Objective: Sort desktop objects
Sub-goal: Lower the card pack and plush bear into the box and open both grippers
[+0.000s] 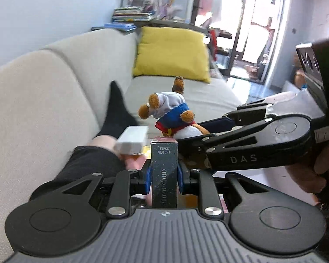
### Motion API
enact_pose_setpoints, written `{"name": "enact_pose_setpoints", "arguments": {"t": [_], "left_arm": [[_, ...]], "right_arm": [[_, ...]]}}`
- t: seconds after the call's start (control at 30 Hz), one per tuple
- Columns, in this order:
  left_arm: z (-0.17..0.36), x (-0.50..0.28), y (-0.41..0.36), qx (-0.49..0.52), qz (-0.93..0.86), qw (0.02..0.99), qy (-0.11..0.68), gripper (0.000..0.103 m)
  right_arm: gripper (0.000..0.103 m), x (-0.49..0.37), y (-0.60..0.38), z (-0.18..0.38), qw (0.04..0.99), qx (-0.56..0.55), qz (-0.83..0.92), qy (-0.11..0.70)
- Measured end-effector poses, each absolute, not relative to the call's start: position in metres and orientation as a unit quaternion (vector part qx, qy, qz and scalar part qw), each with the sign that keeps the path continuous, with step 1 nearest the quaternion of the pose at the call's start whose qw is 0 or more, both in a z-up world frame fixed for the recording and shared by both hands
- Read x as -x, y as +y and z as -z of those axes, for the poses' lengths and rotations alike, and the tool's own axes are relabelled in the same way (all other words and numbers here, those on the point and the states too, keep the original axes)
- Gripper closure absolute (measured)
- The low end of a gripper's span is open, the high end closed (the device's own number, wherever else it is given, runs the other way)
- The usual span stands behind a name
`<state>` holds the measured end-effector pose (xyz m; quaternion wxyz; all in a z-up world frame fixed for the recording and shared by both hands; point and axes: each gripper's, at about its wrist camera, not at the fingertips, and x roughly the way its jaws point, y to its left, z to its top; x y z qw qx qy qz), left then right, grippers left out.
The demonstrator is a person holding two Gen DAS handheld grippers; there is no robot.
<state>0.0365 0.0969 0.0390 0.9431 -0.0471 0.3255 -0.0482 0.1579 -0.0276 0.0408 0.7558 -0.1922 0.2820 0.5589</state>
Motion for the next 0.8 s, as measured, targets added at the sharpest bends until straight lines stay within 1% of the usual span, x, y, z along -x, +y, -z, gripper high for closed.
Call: {"name": "enact_pose_setpoints", "arguments": {"t": [0.3,0.43,0.63,0.8], "left_arm": [[-0.045,-0.040,0.056,0.054,0.123,0.934,0.331,0.077],[-0.042,-0.047,0.046,0.077,0.167,0.922,0.341,0.077],[-0.018,-0.070,0.023,0.094,0.215,0.891,0.388,0.077],[0.011,-0.091,-0.003,0.111,0.248,0.851,0.449,0.077]], "right_arm": [[0.059,-0.166,-0.105,-0.053,0.797,0.138,-0.511,0.290],[0.059,-0.174,-0.135,-0.053,0.813,0.115,-0.481,0.306],[0.059,-0.191,-0.174,-0.024,0.820,0.100,-0.427,0.369],[0.059,-0.209,-0.191,0.008,0.802,0.075,-0.399,0.439]]}}
